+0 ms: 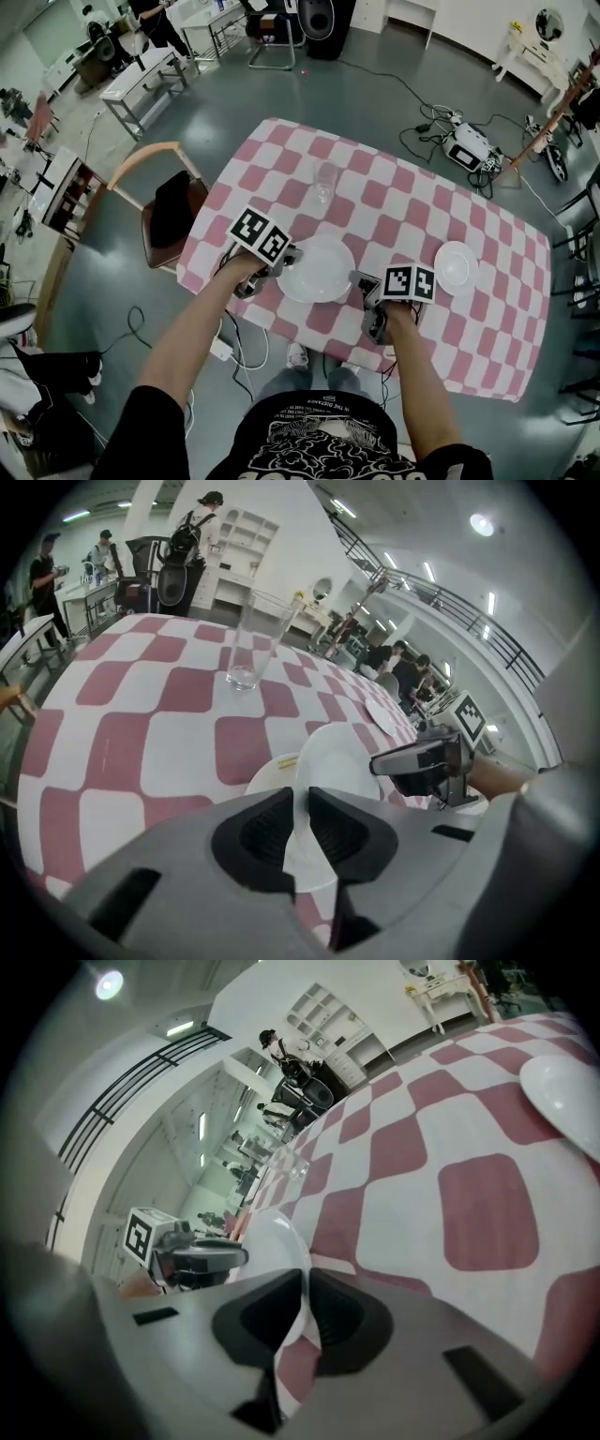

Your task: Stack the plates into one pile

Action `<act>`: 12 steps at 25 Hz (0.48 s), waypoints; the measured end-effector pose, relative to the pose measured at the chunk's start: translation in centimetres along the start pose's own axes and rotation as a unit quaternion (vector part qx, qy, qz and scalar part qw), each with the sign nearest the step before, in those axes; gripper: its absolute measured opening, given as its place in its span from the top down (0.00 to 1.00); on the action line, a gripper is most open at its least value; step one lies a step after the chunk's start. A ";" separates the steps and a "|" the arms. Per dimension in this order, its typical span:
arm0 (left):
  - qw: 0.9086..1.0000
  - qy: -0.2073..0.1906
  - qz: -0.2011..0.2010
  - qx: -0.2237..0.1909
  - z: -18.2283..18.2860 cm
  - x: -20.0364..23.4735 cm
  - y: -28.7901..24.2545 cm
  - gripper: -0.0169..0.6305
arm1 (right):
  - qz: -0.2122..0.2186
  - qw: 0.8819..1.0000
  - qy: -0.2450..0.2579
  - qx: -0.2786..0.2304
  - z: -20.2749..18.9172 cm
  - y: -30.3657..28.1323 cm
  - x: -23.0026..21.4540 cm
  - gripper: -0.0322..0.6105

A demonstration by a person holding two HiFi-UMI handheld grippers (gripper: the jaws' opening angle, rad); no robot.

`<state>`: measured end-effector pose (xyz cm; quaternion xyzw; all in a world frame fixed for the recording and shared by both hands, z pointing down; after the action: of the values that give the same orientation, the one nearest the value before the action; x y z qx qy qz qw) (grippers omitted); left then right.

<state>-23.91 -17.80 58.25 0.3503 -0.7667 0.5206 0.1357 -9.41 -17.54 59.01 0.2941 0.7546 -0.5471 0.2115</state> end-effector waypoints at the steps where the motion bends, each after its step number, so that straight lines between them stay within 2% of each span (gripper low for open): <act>1: 1.000 0.007 0.003 -0.003 -0.4 0.4 0.3 0.88 | 0.002 1.000 0.003 0.005 -0.1 -0.4 0.3 0.90; 7: 0.999 0.041 0.013 -0.013 -2.6 2.3 1.4 0.88 | 0.006 0.999 0.019 0.029 -0.8 -2.7 1.7 0.90; 12: 0.998 0.054 0.016 -0.011 -3.4 3.1 1.5 0.88 | 0.003 0.999 0.024 0.038 -1.1 -3.6 1.9 0.90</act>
<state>-27.69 -15.64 60.39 0.3080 -0.7698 0.5319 0.1722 -13.19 -16.95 60.66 0.3170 0.7373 -0.5676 0.1834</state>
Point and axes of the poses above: the fingertips, and each gripper's own axes: y backward along the fingers, x to its left, z out of its top, the point moved 1 cm from there along y, backward along the fingers, and after that the axes turned 7 degrees about -z, right-handed, at the moved point
